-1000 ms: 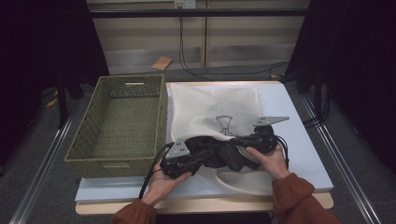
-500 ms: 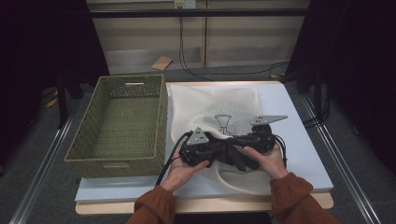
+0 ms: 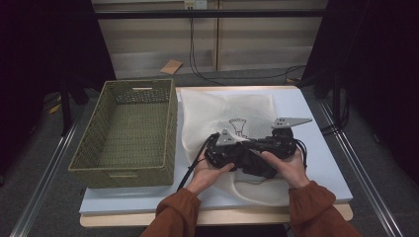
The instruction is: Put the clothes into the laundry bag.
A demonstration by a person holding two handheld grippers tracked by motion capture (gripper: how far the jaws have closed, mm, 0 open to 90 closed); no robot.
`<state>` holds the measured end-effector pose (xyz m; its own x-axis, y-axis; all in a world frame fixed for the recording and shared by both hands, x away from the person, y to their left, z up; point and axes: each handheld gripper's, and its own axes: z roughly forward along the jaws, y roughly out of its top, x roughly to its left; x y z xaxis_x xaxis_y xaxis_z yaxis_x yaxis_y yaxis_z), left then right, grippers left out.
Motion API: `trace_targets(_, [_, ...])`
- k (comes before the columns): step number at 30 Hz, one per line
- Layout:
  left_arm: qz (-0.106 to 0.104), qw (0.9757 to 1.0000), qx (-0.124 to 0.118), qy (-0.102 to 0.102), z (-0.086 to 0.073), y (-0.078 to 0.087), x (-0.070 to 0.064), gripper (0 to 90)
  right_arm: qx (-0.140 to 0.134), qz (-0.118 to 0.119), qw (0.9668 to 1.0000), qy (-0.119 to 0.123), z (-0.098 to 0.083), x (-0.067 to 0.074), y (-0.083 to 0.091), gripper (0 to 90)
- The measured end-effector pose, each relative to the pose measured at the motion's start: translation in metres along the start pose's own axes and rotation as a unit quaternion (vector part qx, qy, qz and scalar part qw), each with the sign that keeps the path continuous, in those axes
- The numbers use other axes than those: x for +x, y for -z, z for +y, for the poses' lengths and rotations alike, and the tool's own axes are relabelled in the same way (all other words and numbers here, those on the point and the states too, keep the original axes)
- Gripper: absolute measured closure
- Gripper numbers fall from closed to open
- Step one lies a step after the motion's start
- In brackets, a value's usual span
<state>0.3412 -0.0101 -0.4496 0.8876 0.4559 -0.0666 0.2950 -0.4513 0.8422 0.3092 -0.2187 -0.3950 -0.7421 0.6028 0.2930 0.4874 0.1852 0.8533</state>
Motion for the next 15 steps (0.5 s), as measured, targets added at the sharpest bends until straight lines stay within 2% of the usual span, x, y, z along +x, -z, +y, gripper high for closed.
trace_targets(1, [0.017, 0.9999, -0.001, 0.001, 0.002, -0.001, 0.000, 84.2, 0.000, 0.000, 1.0000, 0.000, 0.000, 0.000, 0.000, 88.1])
trace_targets(4, [0.033, 0.9993, -0.012, 0.011, 0.009, -0.006, 0.006, 84.2, -0.003, 0.000, 1.0000, 0.000, 0.002, 0.002, 0.001, 88.2])
trace_targets(7, [0.048, 0.9980, -0.033, 0.025, 0.014, -0.010, 0.013, 84.2, -0.007, 0.000, 1.0000, 0.002, 0.004, 0.004, 0.004, 88.2])
trace_targets(9, [0.068, 0.9965, -0.041, 0.024, 0.017, -0.012, 0.014, 84.2, -0.009, 0.001, 1.0000, 0.002, 0.005, 0.004, 0.006, 88.3])
trace_targets(11, [0.073, 0.9957, -0.049, 0.031, 0.015, -0.017, 0.017, 84.2, -0.009, 0.001, 1.0000, -0.001, 0.004, 0.002, 0.006, 88.2])
trace_targets(14, [0.082, 0.9954, -0.042, 0.027, 0.005, -0.025, 0.020, 83.7, -0.004, 0.003, 1.0000, -0.007, 0.000, -0.001, 0.005, 88.2])
trace_targets(15, [0.078, 0.9955, -0.039, 0.037, 0.001, -0.025, 0.021, 83.3, -0.001, 0.002, 1.0000, -0.008, -0.002, -0.002, 0.004, 88.2])
